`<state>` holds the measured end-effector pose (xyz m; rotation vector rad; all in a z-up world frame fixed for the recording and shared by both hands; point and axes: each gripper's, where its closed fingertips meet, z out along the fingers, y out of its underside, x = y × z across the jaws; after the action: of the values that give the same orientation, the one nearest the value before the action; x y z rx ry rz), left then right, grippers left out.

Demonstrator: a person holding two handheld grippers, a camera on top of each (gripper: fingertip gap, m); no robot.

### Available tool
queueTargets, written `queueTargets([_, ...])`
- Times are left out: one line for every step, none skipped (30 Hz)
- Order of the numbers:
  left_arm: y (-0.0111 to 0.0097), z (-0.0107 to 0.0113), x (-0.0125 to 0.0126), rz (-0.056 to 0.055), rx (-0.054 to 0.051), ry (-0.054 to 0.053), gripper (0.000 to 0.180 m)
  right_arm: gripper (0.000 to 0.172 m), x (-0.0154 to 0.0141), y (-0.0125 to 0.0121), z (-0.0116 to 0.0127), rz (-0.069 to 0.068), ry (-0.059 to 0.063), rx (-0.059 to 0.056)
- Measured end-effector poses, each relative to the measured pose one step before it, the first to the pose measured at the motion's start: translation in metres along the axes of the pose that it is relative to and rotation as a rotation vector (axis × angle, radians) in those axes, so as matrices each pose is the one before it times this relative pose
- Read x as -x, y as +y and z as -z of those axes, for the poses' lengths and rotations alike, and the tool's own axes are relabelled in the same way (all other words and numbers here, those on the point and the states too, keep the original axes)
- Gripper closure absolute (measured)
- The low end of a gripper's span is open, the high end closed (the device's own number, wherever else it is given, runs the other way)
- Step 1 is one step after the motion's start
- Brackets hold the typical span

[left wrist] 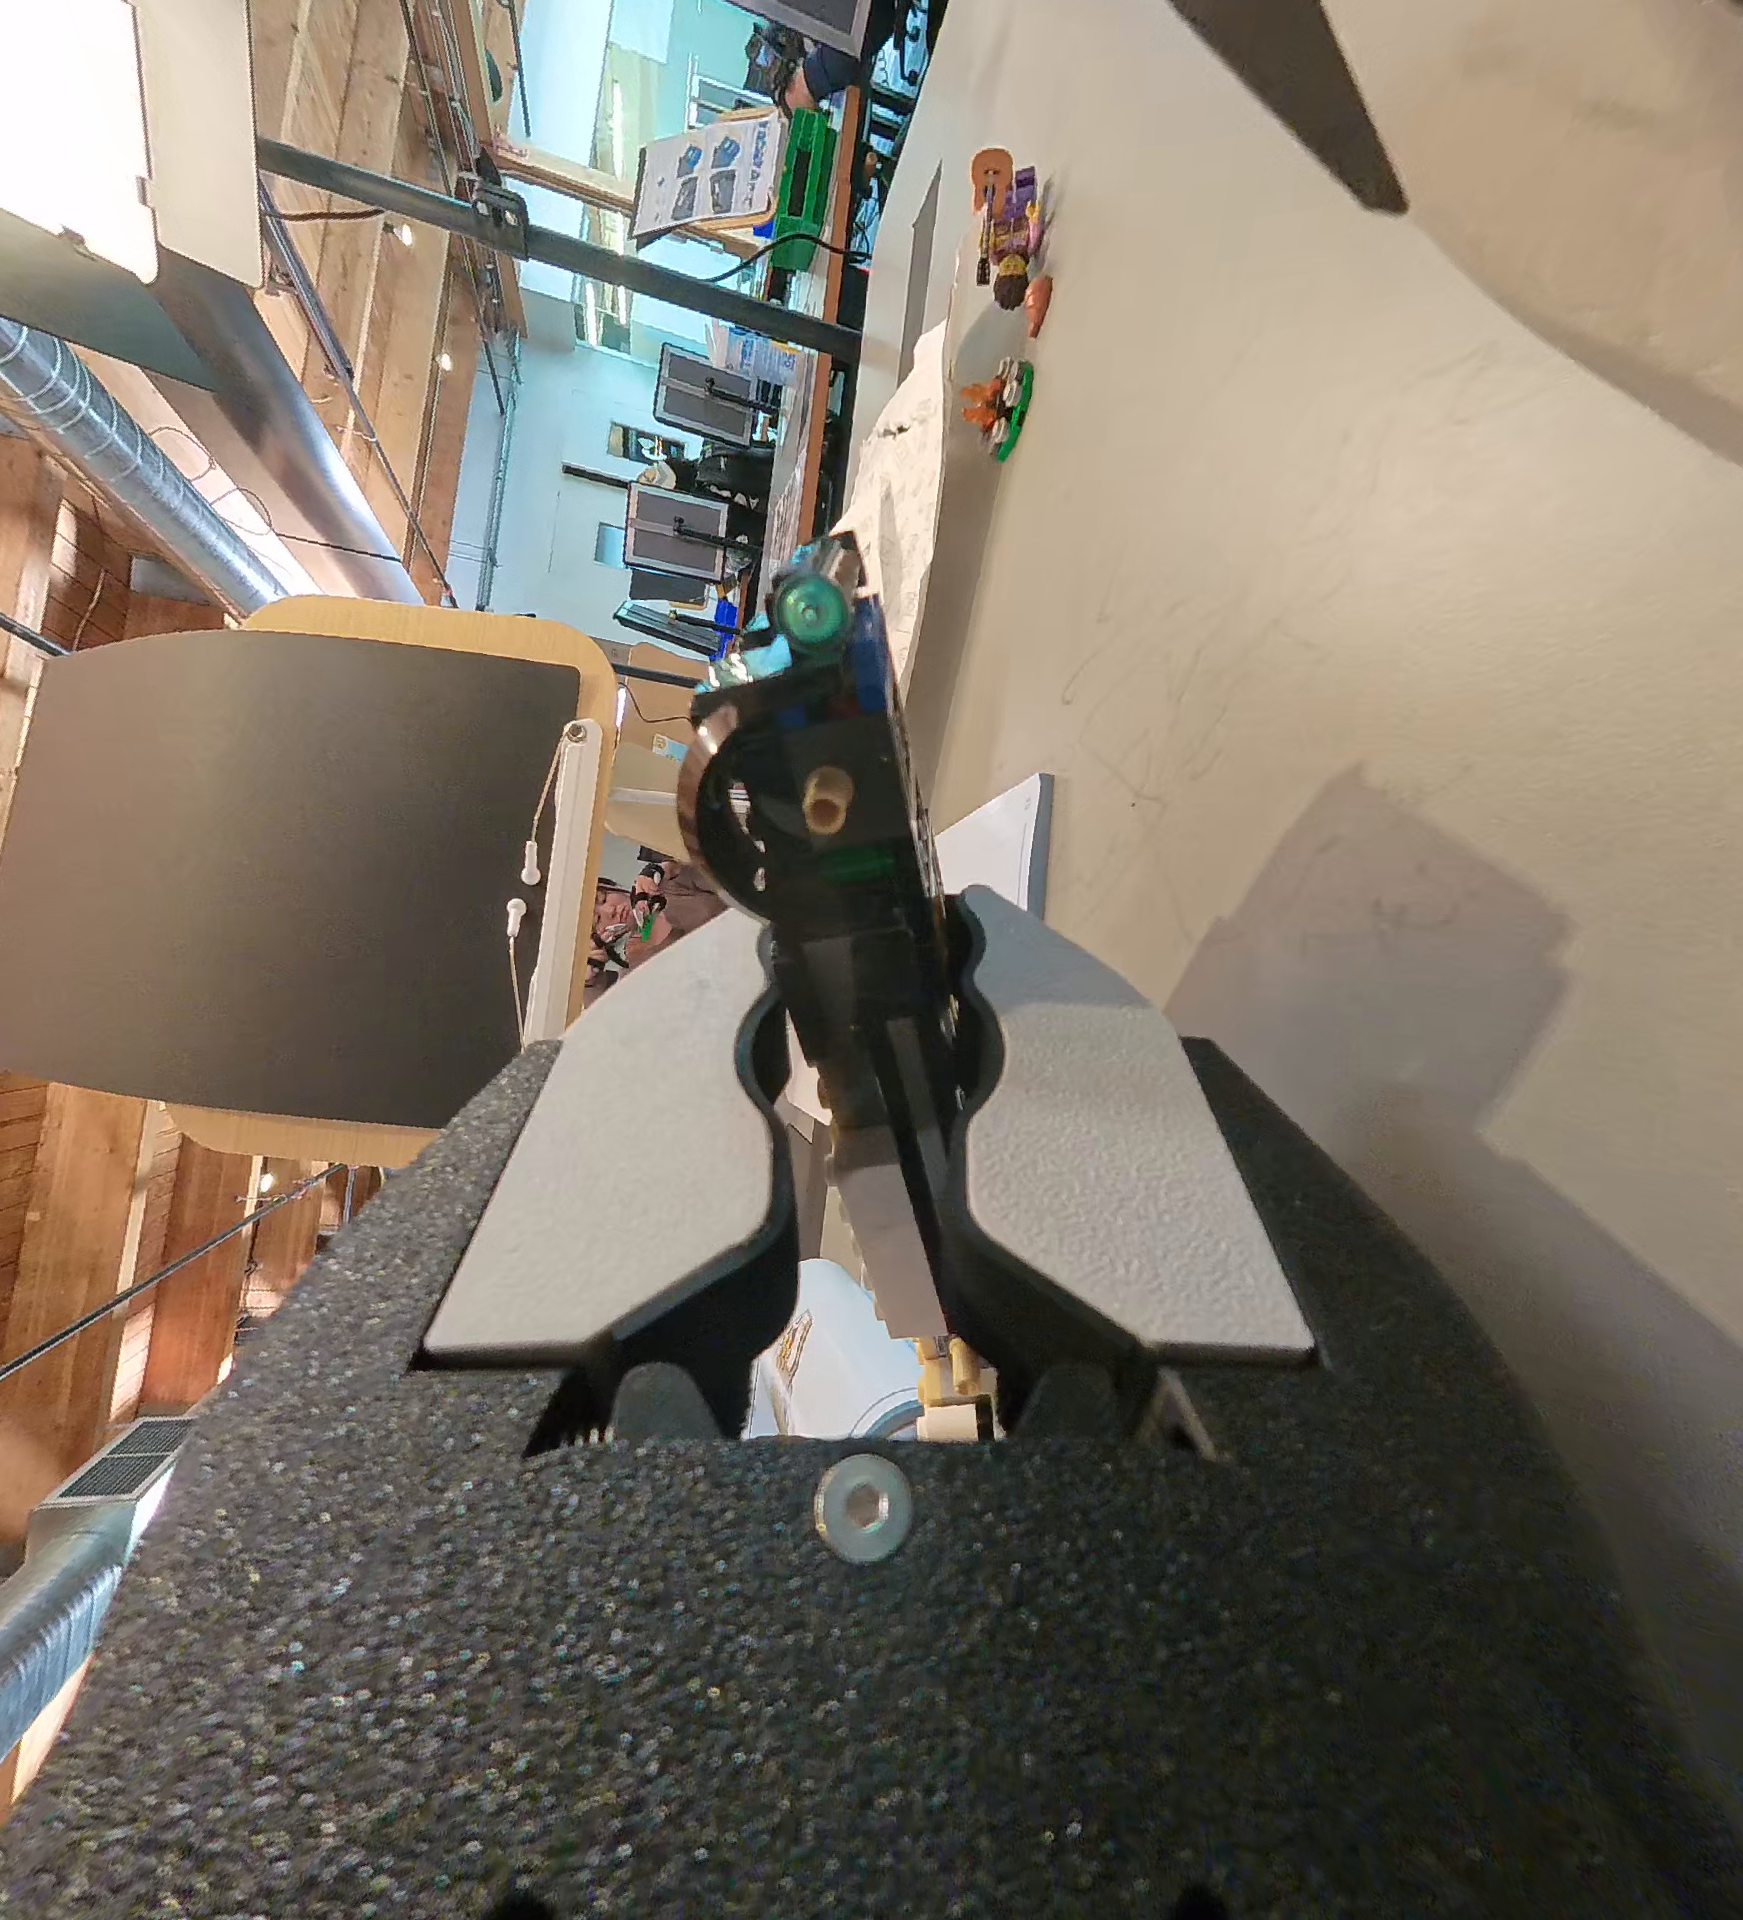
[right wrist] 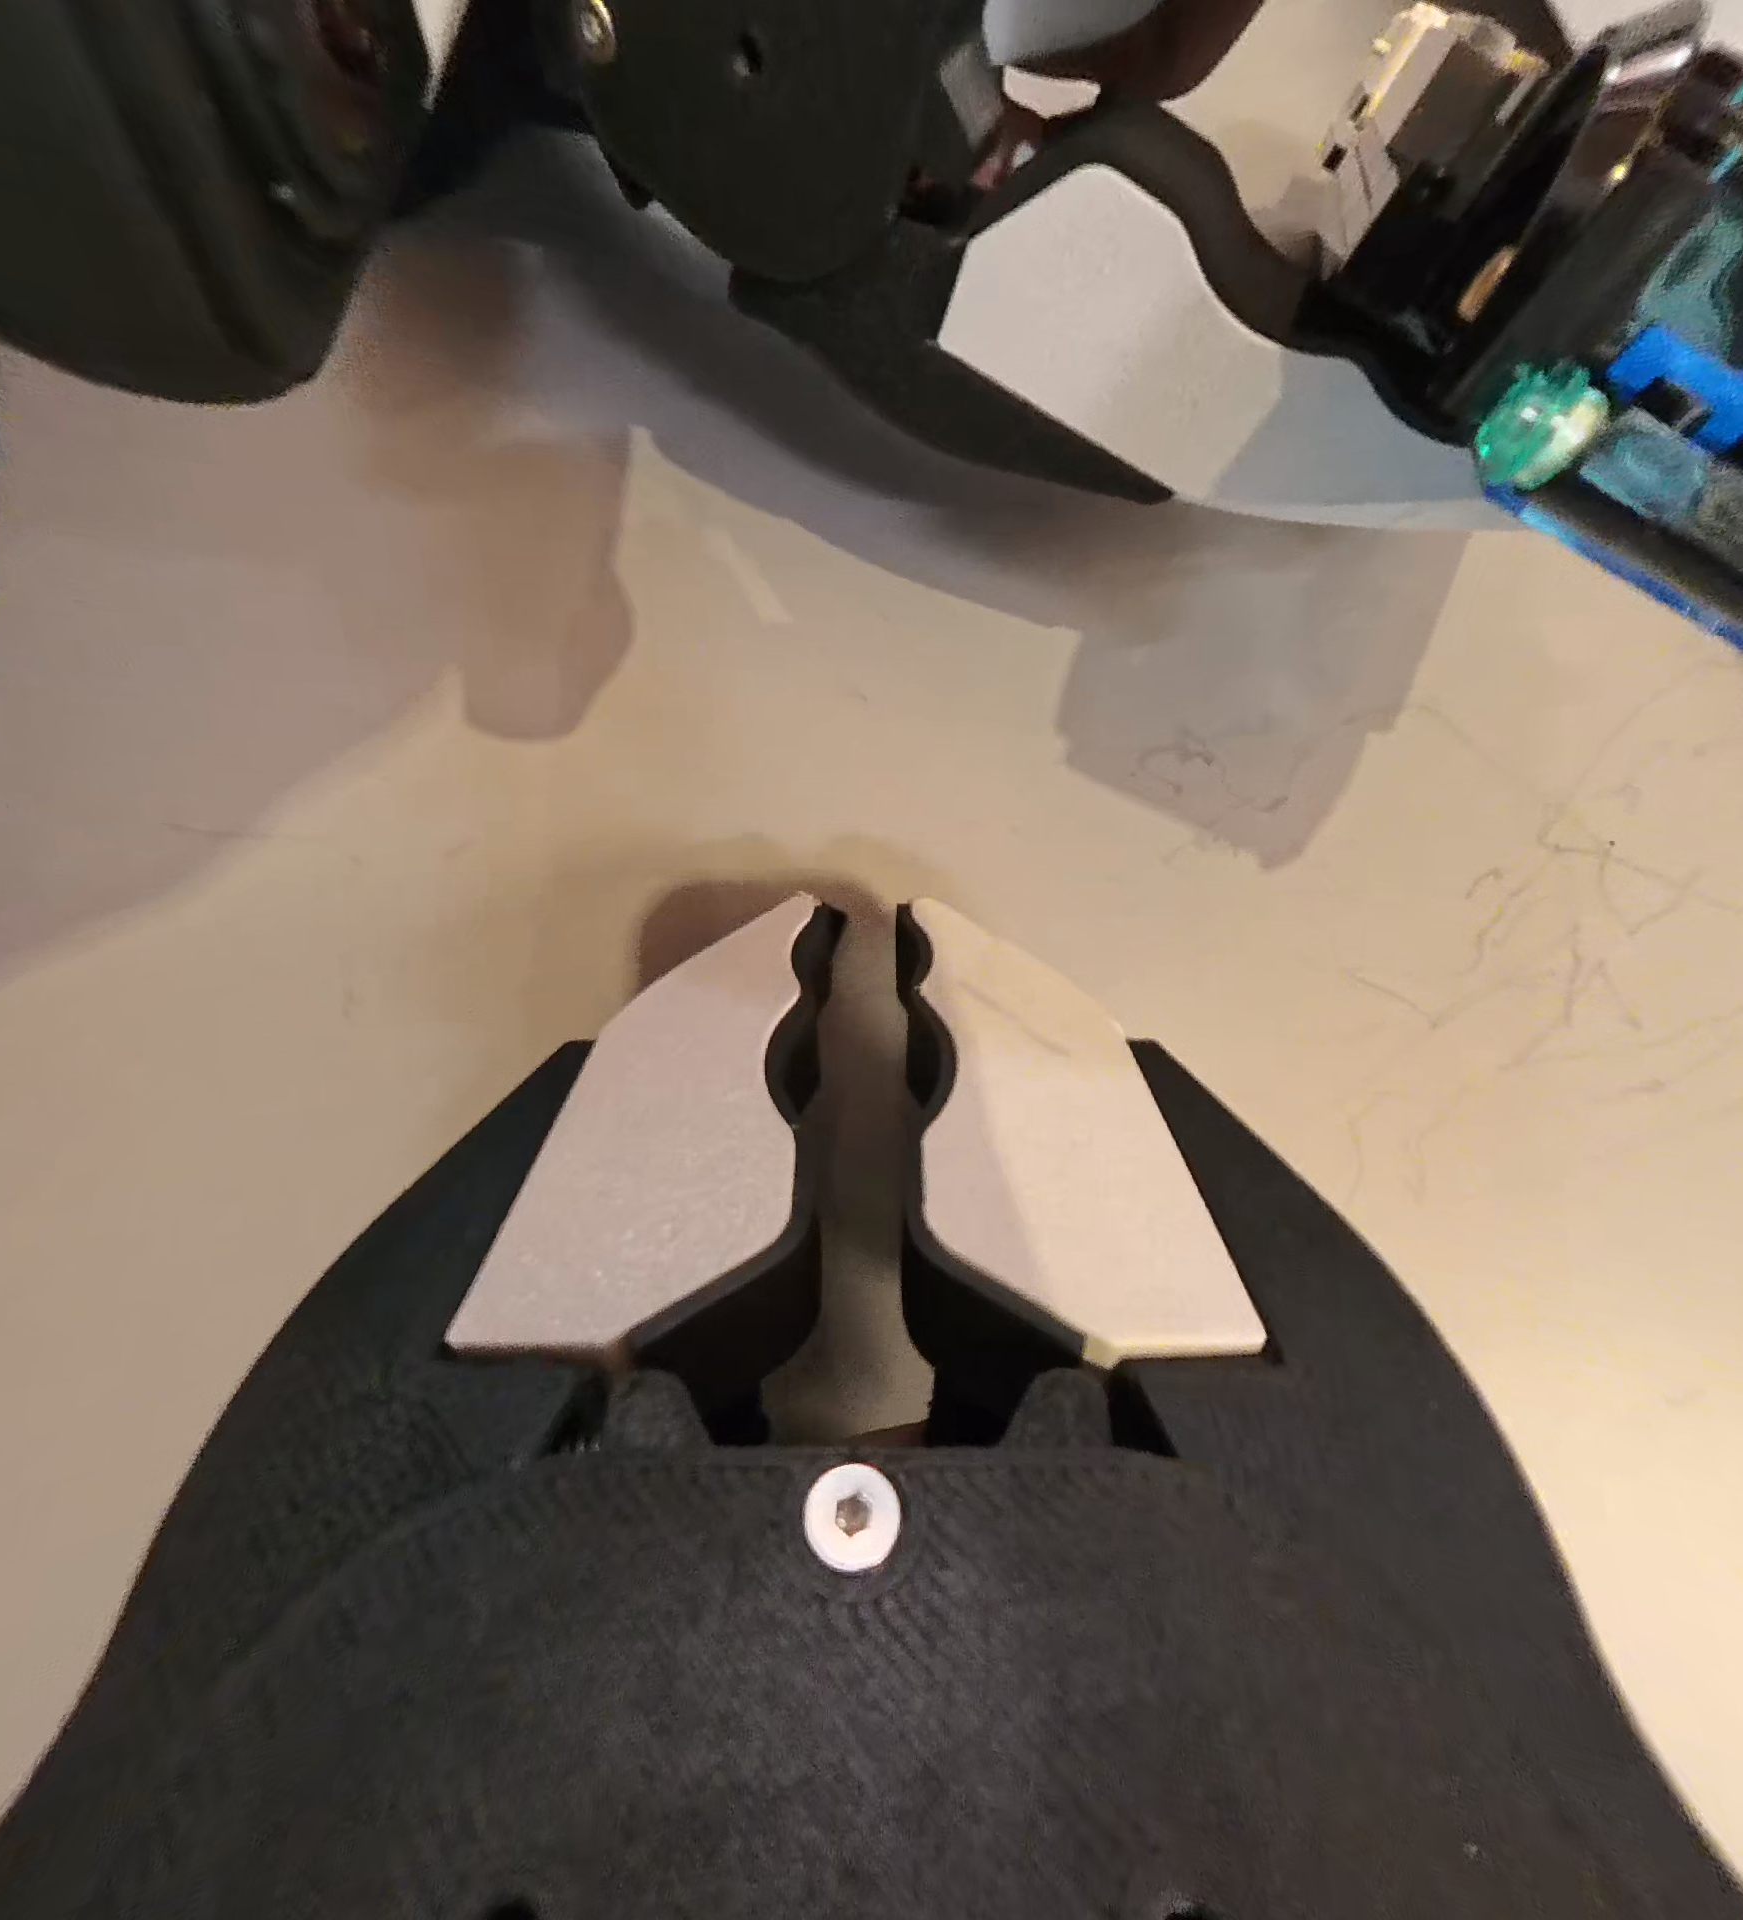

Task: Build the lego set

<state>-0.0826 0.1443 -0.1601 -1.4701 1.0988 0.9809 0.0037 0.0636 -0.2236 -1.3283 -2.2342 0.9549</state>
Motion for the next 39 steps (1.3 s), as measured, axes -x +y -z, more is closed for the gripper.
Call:
queueTargets([0.00009, 0.00106, -0.0003, -0.0003, -0.0001, 0.0005, 0.153, 0.16, 0.00045, -0.00023, -0.0005, 0.0101, 0.0021, 0.0012])
queueTargets([-0.00008, -0.0003, 0.00016, -0.0002, -0.0002, 0.0, 0.153, 0.16, 0.00046, -0.00055, -0.00026, 0.0039, 0.0038, -0.0008])
queueTargets([-0.00015, -0.00059, -0.00002, 0.0007, 0.0, 0.0002, 0.153, 0.16, 0.00079, -0.0006, -0.00032, 0.0001, -0.0021, -0.0025])
queueTargets([0.00027, 0.00155, -0.00052, 0.0003, 0.0, 0.0007, 0.153, 0.16, 0.0013, -0.00034, -0.00072, 0.0017, -0.0046, -0.0012])
queueTargets([-0.00014, -0.00052, -0.00006, 0.0001, -0.0002, 0.0001, 0.153, 0.16, 0.00049, 0.00046, -0.00085, 0.0026, 0.0019, 0.005])
queueTargets([-0.00014, 0.00001, -0.00003, 0.001, -0.0001, 0.0002, 0.153, 0.16, -0.00041, 0.00106, -0.00086, 0.0048, 0.0071, 0.0085])
queueTargets([0.00009, -0.0002, 0.00006, 0.0004, 0.0, -0.0002, 0.153, 0.16, -0.00022, 0.00064, -0.00059, 0.0093, 0.0057, 0.0042])
queueTargets([-0.00026, -0.00126, 0.00038, -0.0003, -0.0001, 0.0, 0.153, 0.162, 0.00085, -0.0002, -0.00036, 0.0077, 0.0021, 0.0007])
queueTargets([0.00046, 0.00176, -0.00003, -0.0005, -0.0003, 0.0, 0.153, 0.164, 0.00072, -0.00008, -0.00039, 0.0052, 0.001, 0.001])
queueTargets([0.00006, 0.00076, 0.00004, -0.0004, -0.0005, 0.0, 0.153, 0.165, 0.00087, -0.00025, -0.00048, 0.0069, 0.0006, -0.0001])
queueTargets([-0.00007, 0.00018, -0.00012, -0.0007, -0.0001, 0.0002, 0.153, 0.166, 0.0008, -0.00021, -0.00026, 0.0106, 0.0021, -0.0005])
queueTargets([-0.00058, -0.00089, 0.00008, -0.0006, -0.0003, -0.0002, 0.153, 0.166, 0.00043, -0.00024, -0.00031, 0.0111, 0.0038, 0.0004])
queueTargets([-0.00075, -0.00043, -0.00015, -0.0002, -0.0006, -0.0004, 0.153, 0.166, 0.00025, -0.00016, -0.00011, 0.0118, 0.0028, 0.0008])
queueTargets([0.00042, 0.00124, 0.00009, 0.0004, -0.0008, 0.0001, 0.153, 0.166, 0.00051, -0.00013, -0.00014, 0.0129, 0.0017, 0.0])
queueTargets([-0.00004, -0.00006, 0.00016, -0.0001, 0.0001, 0.0004, 0.153, 0.167, 0.00051, -0.0001, -0.0001, 0.0115, 0.0018, 0.0001])
queueTargets([-0.00037, -0.00055, 0.00014, -0.0014, 0.0005, -0.0004, 0.153, 0.167, 0.00048, -0.00008, -0.00012, 0.0096, 0.0009, 0.0006])
queueTargets([-0.00022, 0.00031, 0.00022, -0.0017, -0.0002, -0.0008, 0.153, 0.167, 0.001, -0.00013, -0.0001, 0.0118, -0.0015, 0.0004])
queueTargets([-0.00007, 0.0003, -0.00004, -0.0005, 0.0001, 0.0001, 0.153, 0.167, 0.00133, -0.00025, -0.00024, 0.0167, -0.0003, 0.0006])
queueTargets([0.00009, -0.00032, -0.00019, -0.0003, 0.0003, -0.0002, 0.153, 0.168, 0.00113, -0.00043, -0.0002, 0.0211, 0.0046, 0.0021])
queueTargets([-0.00047, -0.00051, 0.00044, -0.0002, 0.0003, -0.0012, 0.153, 0.168, 0.0004, -0.00021, -0.00013, 0.0245, 0.0102, 0.0051])
queueTargets([-0.00028, -0.00027, 0.00033, -0.0001, -0.0002, -0.0011, 0.153, 0.168, 0.00038, 0.00002, 0.00004, 0.0308, 0.0083, 0.0066])
queueTargets([0.00026, -0.00194, -0.00035, -0.0015, -0.0002, -0.0008, 0.153, 0.168, -0.0001, 0.00057, 0.00009, 0.0319, 0.0069, 0.0078])
queueTargets([-0.00025, -0.00007, 0.00061, -0.0011, 0.0006, -0.0005, 0.153, 0.168, -0.00041, 0.0001, 0.00029, 0.0209, 0.0107, 0.011])
queueTargets([-0.00004, 0.00044, 0.0004, 0.0, 0.0, -0.0013, 0.153, 0.169, -0.00097, 0.00006, 0.00076, 0.0135, 0.0107, 0.0094])
queueTargets([-0.00104, -0.00034, -0.00004, -0.0006, -0.0011, -0.0008, 0.153, 0.171, -0.0008, -0.00006, 0.00133, 0.014, 0.0075, 0.0056])
queueTargets([-0.00038, 0.00121, 0.00027, -0.0009, -0.0006, -0.0005, 0.153, 0.172, -0.00148, 0.00035, 0.00201, 0.0151, 0.0097, 0.006])
queueTargets([0.00003, 0.00055, 0.00046, -0.0001, 0.0, -0.0009, 0.153, 0.172, -0.00261, 0.00067, 0.0023, 0.0161, 0.0129, 0.0075])
queueTargets([-0.00015, -0.00002, 0.00023, 0.0007, -0.0008, -0.0007, 0.153, 0.172, -0.00257, 0.00111, 0.00234, 0.0153, 0.0074, 0.0085])
queueTargets([-0.00067, -0.00139, 0.00068, 0.0012, -0.0012, -0.0013, 0.153, 0.172, -0.001, 0.0013, 0.00235, 0.0117, -0.0005, 0.0073])
queueTargets([-0.00019, -0.00179, 0.00068, 0.0009, -0.0007, -0.0014, 0.153, 0.172, -0.00025, 0.00116, 0.00215, 0.0075, -0.0036, 0.0056])
queueTargets([0.00051, 0.00233, 0.00047, 0.0001, -0.0001, -0.0014, 0.153, 0.172, -0.00118, 0.00076, 0.00199, -0.0017, 0.0028, 0.0031])
queueTargets([0.00064, 0.00079, 0.0004, 0.0001, 0.0012, -0.0014, 0.153, 0.169, -0.00114, 0.00072, 0.00151, -0.0126, 0.002, 0.0018])
queueTargets([0.00114, -0.00013, 0.00034, 0.0004, 0.0014, -0.0007, 0.153, 0.167, -0.00037, 0.00077, 0.0011, -0.0237, -0.0042, 0.0026])
queueTargets([0.00065, -0.00006, 0.00034, 0.0007, 0.0018, -0.0004, 0.152, 0.164, 0.00073, 0.00067, 0.0006, -0.0327, -0.0093, 0.004])
queueTargets([0.00113, -0.00015, 0.00078, 0.0003, 0.002, -0.0018, 0.152, 0.161, 0.00101, -0.00049, -0.00006, -0.0404, -0.0053, 0.0021])
queueTargets([0.0009, 0.00169, 0.00065, 0.001, 0.002, -0.0012, 0.152, 0.159, -0.00015, -0.00014, -0.00065, -0.0522, 0.0052, -0.0029])
queueTargets([0.00071, -0.00072, 0.00078, 0.0013, 0.0021, -0.0025, 0.152, 0.159, -0.00071, -0.00039, -0.00133, -0.0708, 0.0134, -0.0067])
queueTargets([0.00057, 0.00019, 0.00091, 0.0031, 0.0018, -0.0033, 0.152, 0.157, 0.00047, -0.00045, -0.00161, -0.0787, 0.0085, -0.0112])
queueTargets([0.00098, 0.00054, 0.00036, 0.0041, 0.0019, -0.0016, 0.153, 0.156, 0.00226, 0.00028, -0.00178, -0.0782, 0.0022, -0.0125])
